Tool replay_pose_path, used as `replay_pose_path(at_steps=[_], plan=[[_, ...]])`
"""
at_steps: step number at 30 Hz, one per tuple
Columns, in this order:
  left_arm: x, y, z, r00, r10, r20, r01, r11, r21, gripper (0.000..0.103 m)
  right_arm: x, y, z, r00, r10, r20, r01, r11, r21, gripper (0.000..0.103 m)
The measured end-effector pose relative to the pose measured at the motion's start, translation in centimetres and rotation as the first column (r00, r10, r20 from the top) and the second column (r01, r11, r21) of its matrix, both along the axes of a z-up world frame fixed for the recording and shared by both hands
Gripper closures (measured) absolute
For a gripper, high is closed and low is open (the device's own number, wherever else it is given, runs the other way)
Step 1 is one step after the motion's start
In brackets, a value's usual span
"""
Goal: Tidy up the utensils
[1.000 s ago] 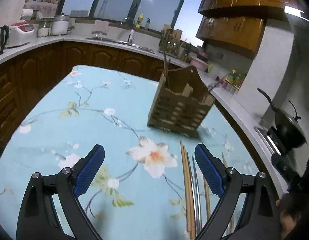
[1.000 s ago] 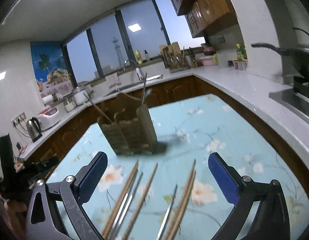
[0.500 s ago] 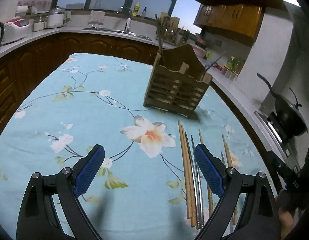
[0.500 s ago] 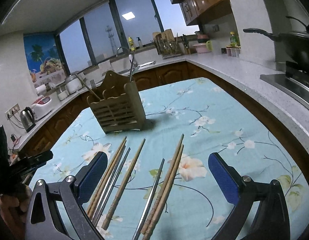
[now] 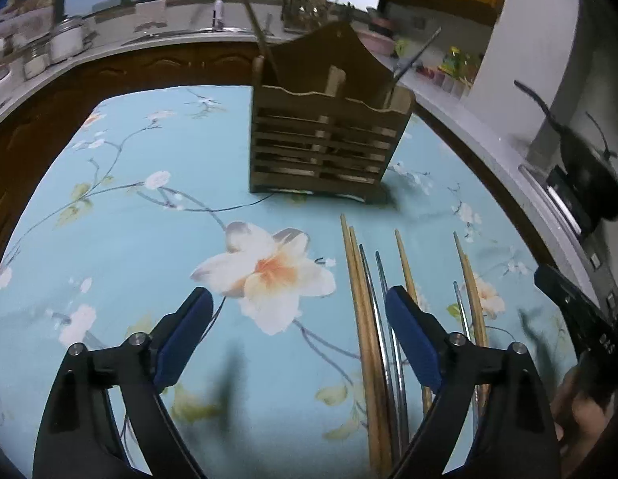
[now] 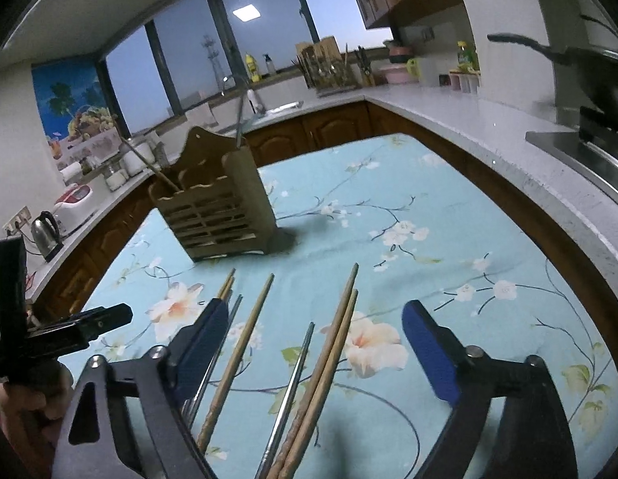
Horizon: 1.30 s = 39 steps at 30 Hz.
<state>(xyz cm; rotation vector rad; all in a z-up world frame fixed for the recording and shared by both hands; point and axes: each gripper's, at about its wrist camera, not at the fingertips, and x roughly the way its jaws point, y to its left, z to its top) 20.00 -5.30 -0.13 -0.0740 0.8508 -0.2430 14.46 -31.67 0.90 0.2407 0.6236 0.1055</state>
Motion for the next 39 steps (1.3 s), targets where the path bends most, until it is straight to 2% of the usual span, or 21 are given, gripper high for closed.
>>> replay_pose_path(at_steps=[4, 6, 9, 14, 21, 27, 30, 32, 34, 36, 39], plan=[[1.9, -1.2, -0.2, 0.999, -0.031, -0.022, 0.031, 0.999, 0.016, 0.029, 2.2, -0.3, -0.3, 0.999, 0.001, -0.044, -0.001, 1.000, -0.006, 0.033], [2.9, -1.8, -0.4, 0.998, -0.045, -0.036, 0.045, 0.999, 0.020, 0.034, 3.4, -0.2, -0.6, 0.998, 0.001, -0.068, -0.002, 1.000, -0.014, 0.044], [4.1, -2.4, -0.8, 0.998, -0.044, -0.054, 0.046, 0.999, 0.021, 0.035, 4.8, -0.3, -1.2, 0.994, 0.008, -0.106, -0.008, 1.000, -0.004, 0.049], [6.6, -3.8, -1.5, 0.995, -0.065, -0.073, 0.068, 0.997, 0.038, 0.044, 7.1, -0.4, -2.9, 0.984, 0.007, -0.177, -0.007, 1.000, 0.000, 0.061], [9.8, -5.8, -2.8, 0.990, -0.093, -0.109, 0.100, 0.993, 0.064, 0.057, 9.5, -1.2, -4.2, 0.974, -0.014, -0.226, 0.014, 1.000, -0.004, 0.069], [11.6, -7.1, -4.6, 0.982, -0.110, -0.155, 0.125, 0.988, 0.090, 0.074, 11.0, -1.2, -5.0, 0.967, -0.022, -0.255, 0.019, 1.000, -0.016, 0.076], [11.7, -7.1, -4.6, 0.984, -0.117, -0.138, 0.131, 0.986, 0.100, 0.077, 11.6, -0.9, -5.5, 0.963, -0.020, -0.270, 0.013, 1.000, -0.027, 0.082], [11.7, -6.9, -4.6, 0.982, -0.129, -0.136, 0.144, 0.984, 0.104, 0.083, 12.0, -0.5, -5.7, 0.961, -0.019, -0.275, 0.006, 0.999, -0.047, 0.083], [11.6, -6.8, -4.7, 0.978, -0.151, -0.141, 0.169, 0.978, 0.121, 0.096, 12.3, 0.1, -5.6, 0.960, -0.016, -0.279, -0.006, 0.997, -0.077, 0.083], [11.3, -6.4, -4.7, 0.976, -0.175, -0.132, 0.191, 0.974, 0.125, 0.096, 12.5, 0.6, -5.6, 0.959, -0.006, -0.283, -0.021, 0.995, -0.094, 0.092], [10.6, -5.8, -4.6, 0.971, -0.200, -0.132, 0.217, 0.968, 0.128, 0.097, 12.6, 1.5, -5.7, 0.960, -0.002, -0.281, -0.036, 0.991, -0.131, 0.096]])
